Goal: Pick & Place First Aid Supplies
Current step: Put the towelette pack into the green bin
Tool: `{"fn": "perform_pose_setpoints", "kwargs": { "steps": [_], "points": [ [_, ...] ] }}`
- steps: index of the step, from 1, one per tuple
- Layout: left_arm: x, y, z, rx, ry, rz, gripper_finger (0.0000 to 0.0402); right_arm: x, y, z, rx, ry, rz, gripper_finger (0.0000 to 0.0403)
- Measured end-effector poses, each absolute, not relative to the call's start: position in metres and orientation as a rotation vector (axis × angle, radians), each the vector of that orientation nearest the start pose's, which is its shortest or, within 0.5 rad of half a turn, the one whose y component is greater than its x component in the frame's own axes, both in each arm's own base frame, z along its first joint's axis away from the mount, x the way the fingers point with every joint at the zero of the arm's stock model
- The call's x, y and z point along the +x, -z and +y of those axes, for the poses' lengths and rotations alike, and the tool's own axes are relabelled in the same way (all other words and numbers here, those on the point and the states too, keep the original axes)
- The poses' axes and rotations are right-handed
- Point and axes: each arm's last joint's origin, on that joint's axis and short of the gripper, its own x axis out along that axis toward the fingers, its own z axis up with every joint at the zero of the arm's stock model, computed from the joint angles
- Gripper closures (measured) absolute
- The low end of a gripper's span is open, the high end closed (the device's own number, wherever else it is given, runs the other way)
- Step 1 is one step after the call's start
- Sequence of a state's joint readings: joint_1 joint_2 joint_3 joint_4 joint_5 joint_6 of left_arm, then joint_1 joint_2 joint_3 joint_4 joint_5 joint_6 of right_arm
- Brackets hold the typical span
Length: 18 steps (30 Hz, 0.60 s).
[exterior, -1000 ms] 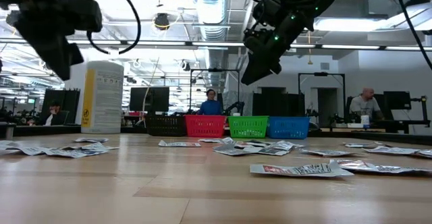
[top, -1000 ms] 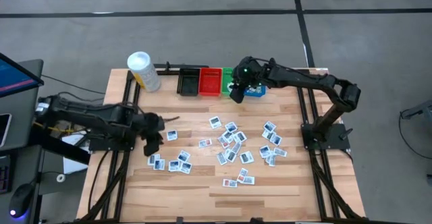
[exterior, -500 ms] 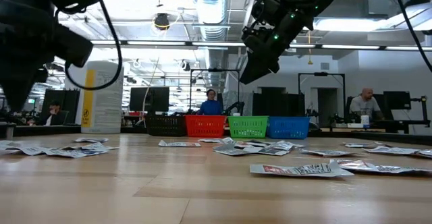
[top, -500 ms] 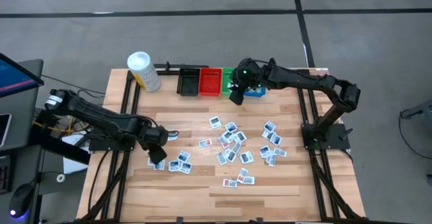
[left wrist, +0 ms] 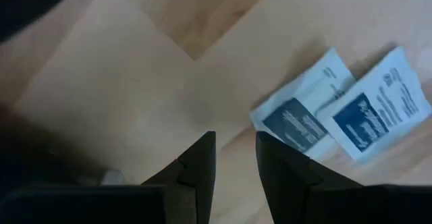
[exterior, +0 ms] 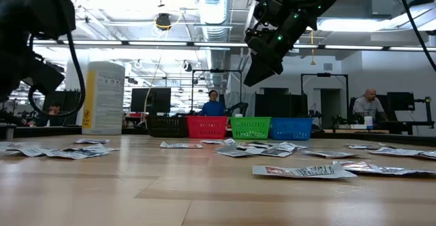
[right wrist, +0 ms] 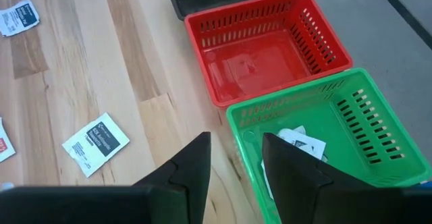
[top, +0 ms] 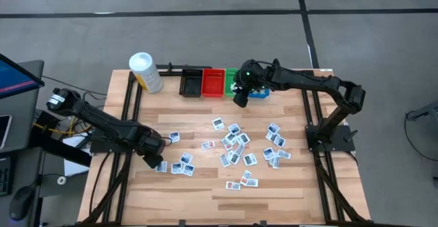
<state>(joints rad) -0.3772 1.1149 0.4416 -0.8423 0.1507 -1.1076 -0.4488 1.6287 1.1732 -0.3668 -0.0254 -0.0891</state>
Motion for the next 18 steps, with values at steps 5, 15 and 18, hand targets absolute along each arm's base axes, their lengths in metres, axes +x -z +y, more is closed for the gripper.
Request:
{"fn": "perform_pose_setpoints", "kwargs": {
  "steps": [5,15,18],
  "points": [
    [0.129,-0.1384,-0.0578,-0.642,-0.448,1.49,0.0296,0.3134,-0.2423,-0.1501,0.111,0.363,0.821,0.0274],
    [0.1284,-0.1385,-0.064,-0.615,-0.405,1.479,0.0296,0.3139,-0.2429,-0.1505,0.109,0.364,0.812,0.0274],
    [0.128,-0.1326,-0.0639,-0.629,-0.386,1.457,0.0296,0.3141,-0.2431,-0.1506,0.109,0.364,0.809,0.0274]
  ]
}}
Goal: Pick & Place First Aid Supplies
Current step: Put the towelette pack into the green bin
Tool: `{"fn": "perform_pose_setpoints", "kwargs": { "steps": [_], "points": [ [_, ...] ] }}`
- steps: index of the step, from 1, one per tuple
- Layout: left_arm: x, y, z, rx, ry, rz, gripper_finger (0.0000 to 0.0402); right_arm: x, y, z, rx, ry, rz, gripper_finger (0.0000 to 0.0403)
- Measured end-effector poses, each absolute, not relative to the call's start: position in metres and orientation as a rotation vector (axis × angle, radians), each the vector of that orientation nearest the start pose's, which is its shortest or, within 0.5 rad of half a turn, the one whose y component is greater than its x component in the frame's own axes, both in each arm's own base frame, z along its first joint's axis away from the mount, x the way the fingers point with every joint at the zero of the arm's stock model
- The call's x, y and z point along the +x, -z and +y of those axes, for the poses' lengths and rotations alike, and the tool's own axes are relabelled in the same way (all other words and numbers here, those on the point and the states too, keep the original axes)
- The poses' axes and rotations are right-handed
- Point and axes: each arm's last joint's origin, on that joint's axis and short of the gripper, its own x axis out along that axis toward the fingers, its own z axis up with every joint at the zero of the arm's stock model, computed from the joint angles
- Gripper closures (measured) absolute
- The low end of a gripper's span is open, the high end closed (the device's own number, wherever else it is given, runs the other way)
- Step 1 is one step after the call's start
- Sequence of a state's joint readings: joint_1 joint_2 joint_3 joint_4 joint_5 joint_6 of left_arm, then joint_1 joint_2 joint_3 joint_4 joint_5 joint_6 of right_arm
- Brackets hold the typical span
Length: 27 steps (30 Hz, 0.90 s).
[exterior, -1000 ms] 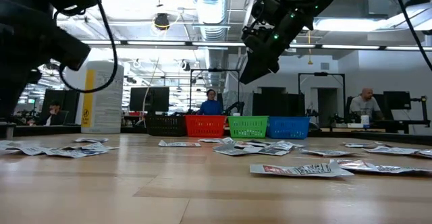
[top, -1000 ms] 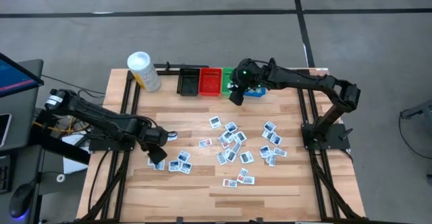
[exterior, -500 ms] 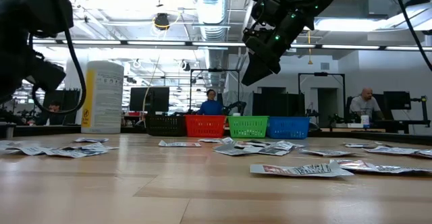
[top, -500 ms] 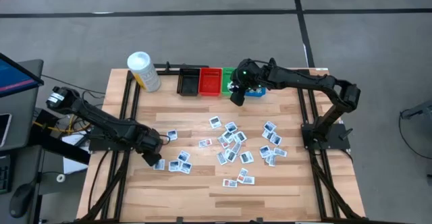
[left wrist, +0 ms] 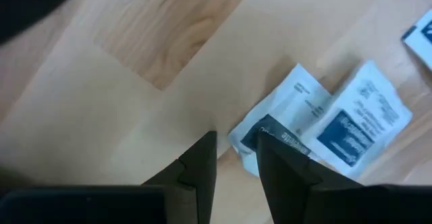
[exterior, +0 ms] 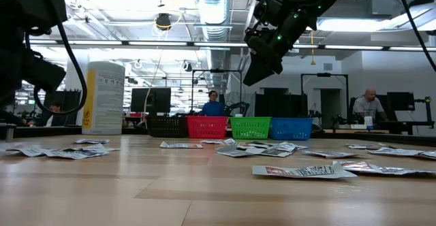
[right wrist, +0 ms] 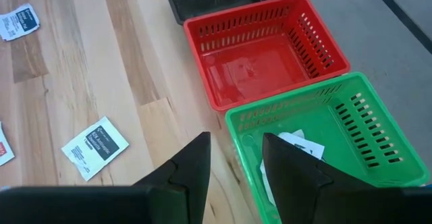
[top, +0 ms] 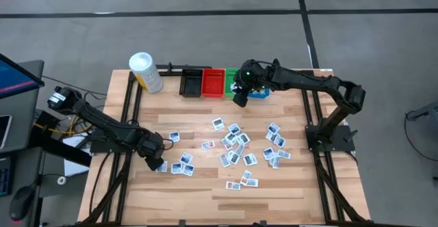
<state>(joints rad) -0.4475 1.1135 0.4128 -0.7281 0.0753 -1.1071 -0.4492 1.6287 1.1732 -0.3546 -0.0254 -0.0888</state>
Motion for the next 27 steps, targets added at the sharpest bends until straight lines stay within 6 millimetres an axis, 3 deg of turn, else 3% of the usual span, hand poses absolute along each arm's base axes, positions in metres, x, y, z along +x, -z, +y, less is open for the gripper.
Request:
{"fn": "perform_pose_setpoints", "kwargs": {
  "steps": [11,19,27],
  "points": [
    [0.1206,-0.1209,-0.0597,-0.666,-0.438,1.454,0.0303,0.3143,-0.2433,-0.1507,0.109,0.365,0.806,0.0274],
    [0.1187,-0.1211,-0.0583,-0.653,-0.451,1.445,0.0391,0.3161,-0.2453,-0.1515,0.104,0.369,0.778,0.0274],
    [0.1203,-0.1269,-0.0556,-0.662,-0.459,1.361,0.0397,0.3189,-0.2465,-0.1482,0.102,0.362,0.76,0.0274]
  ]
}}
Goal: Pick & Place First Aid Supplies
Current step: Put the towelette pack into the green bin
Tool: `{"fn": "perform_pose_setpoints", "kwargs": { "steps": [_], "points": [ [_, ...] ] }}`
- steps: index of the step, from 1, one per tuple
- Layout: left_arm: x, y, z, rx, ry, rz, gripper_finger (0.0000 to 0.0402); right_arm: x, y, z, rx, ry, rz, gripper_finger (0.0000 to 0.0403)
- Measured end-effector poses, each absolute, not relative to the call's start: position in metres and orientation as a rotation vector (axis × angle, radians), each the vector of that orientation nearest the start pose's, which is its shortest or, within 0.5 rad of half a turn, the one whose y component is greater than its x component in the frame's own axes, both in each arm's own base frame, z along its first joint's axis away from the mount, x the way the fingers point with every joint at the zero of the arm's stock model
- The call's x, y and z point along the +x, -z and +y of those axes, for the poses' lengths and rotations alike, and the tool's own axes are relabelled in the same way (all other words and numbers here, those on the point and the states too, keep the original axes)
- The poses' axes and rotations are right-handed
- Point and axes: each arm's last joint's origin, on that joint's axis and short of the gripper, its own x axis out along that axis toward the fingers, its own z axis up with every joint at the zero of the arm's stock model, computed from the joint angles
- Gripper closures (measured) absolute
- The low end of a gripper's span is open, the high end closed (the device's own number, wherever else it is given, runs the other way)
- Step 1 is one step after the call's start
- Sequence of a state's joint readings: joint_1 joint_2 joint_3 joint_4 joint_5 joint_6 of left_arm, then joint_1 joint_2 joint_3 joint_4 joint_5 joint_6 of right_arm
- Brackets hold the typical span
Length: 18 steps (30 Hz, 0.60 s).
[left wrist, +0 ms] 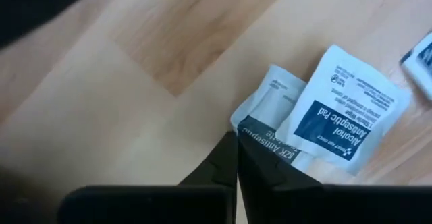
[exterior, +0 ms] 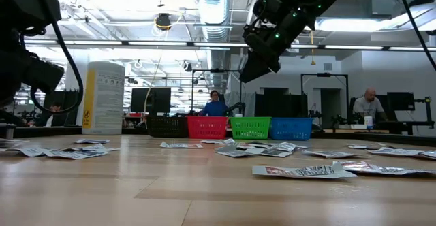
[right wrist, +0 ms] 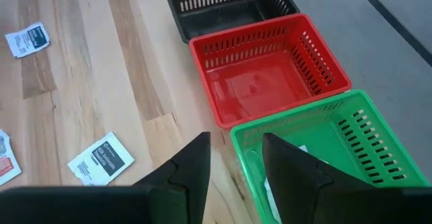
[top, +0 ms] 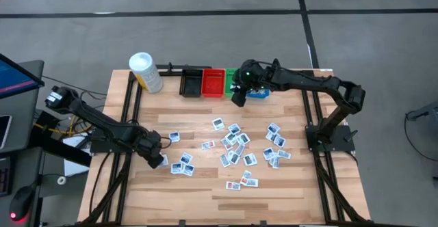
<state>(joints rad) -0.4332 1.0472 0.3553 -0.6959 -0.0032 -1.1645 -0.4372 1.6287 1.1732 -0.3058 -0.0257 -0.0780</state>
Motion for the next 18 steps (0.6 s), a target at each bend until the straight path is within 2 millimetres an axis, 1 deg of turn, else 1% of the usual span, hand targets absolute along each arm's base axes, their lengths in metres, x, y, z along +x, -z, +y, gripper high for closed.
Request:
{"fn": "perform_pose_setpoints", "kwargs": {
  "steps": [5,8,18],
  "points": [
    [0.124,-0.131,-0.048,-0.608,-0.548,1.188,0.0398,0.321,-0.246,-0.143,0.096,0.345,0.76,0.0274],
    [0.127,-0.134,-0.045,-0.615,-0.568,1.116,0.0398,0.323,-0.246,-0.139,0.092,0.335,0.761,0.0274],
    [0.142,-0.14,-0.035,-0.522,-0.541,0.963,0.0398,0.327,-0.246,-0.129,0.097,0.312,0.758,0.0274]
  ]
}}
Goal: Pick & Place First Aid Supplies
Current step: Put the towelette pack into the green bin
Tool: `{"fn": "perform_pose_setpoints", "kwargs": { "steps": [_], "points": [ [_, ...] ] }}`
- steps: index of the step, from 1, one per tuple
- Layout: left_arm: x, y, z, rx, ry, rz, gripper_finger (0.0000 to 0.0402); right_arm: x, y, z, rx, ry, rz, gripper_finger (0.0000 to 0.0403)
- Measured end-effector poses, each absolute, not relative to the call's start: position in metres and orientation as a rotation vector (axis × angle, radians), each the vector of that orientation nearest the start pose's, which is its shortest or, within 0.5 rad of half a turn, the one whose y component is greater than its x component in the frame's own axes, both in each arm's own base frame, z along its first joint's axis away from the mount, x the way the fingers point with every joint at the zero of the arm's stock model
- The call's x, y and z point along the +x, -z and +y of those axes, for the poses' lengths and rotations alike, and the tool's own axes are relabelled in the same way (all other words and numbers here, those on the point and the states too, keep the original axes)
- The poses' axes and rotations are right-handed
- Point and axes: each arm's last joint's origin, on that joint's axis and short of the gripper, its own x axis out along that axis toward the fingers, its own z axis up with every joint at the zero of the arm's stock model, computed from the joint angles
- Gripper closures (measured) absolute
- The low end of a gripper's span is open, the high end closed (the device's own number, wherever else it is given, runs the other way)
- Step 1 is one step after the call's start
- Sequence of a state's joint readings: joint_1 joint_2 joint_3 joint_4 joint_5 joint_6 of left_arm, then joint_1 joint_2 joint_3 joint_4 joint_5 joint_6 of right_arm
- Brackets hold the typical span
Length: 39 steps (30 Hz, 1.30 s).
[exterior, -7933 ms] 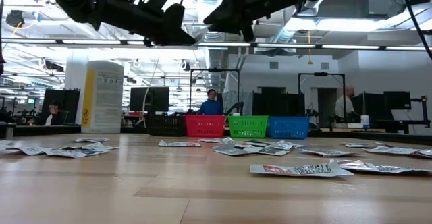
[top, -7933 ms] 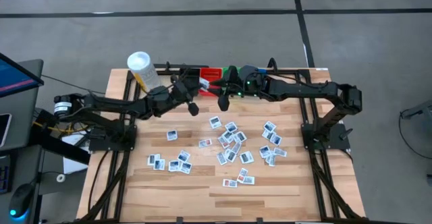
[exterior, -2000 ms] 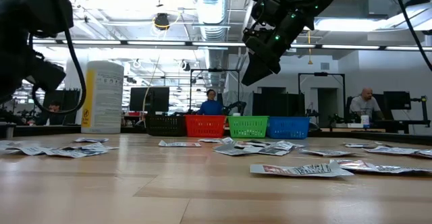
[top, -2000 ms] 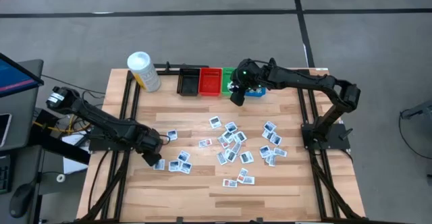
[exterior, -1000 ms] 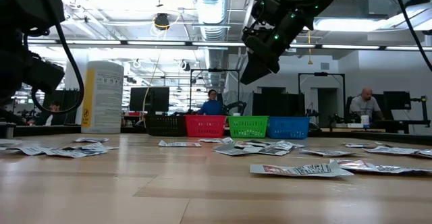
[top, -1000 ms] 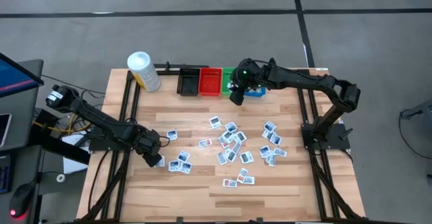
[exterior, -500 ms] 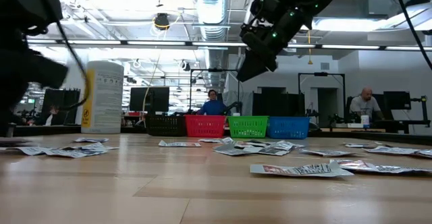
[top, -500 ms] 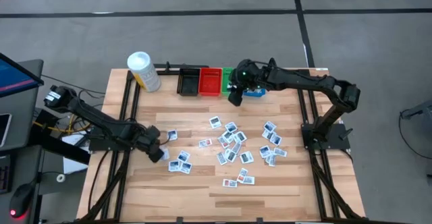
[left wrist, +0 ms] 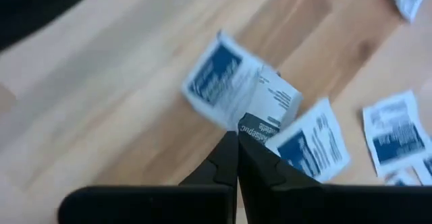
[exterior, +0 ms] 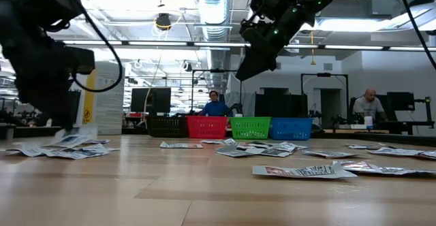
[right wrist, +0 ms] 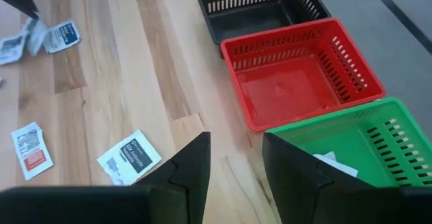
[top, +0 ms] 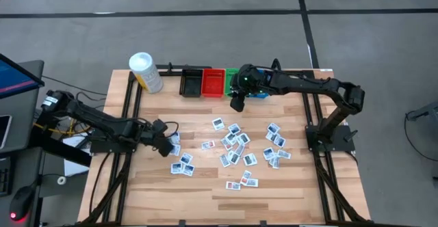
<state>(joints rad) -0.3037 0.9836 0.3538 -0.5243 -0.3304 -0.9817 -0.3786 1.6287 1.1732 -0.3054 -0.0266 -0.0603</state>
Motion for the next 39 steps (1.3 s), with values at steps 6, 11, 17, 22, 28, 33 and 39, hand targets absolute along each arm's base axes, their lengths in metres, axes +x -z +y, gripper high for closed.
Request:
{"fn": "perform_pose_setpoints", "kwargs": {
  "steps": [6,11,17,22,28,33,39],
  "points": [
    [0.148,-0.144,-0.025,-0.442,-0.607,0.868,0.0398,0.328,-0.247,-0.129,0.13,0.322,0.749,0.0274],
    [0.159,-0.15,-0.014,-0.384,-0.616,0.765,0.0398,0.329,-0.247,-0.126,0.158,0.326,0.735,0.0274],
    [0.173,-0.161,0.004,-0.282,-0.602,0.64,0.0398,0.336,-0.252,-0.119,0.15,0.276,0.67,0.0274],
    [0.181,-0.173,0.028,-0.219,-0.651,0.521,0.0398,0.343,-0.257,-0.113,0.128,0.254,0.599,0.0274],
    [0.185,-0.189,0.056,-0.211,-0.691,0.347,0.0398,0.352,-0.257,-0.108,0.118,0.216,0.543,0.0274],
    [0.186,-0.202,0.07,-0.242,-0.687,0.206,0.0398,0.358,-0.259,-0.103,0.102,0.201,0.495,0.0274],
    [0.19,-0.221,0.075,-0.248,-0.675,0.074,0.0398,0.363,-0.268,-0.102,0.093,0.199,0.387,0.0274]
  ]
}}
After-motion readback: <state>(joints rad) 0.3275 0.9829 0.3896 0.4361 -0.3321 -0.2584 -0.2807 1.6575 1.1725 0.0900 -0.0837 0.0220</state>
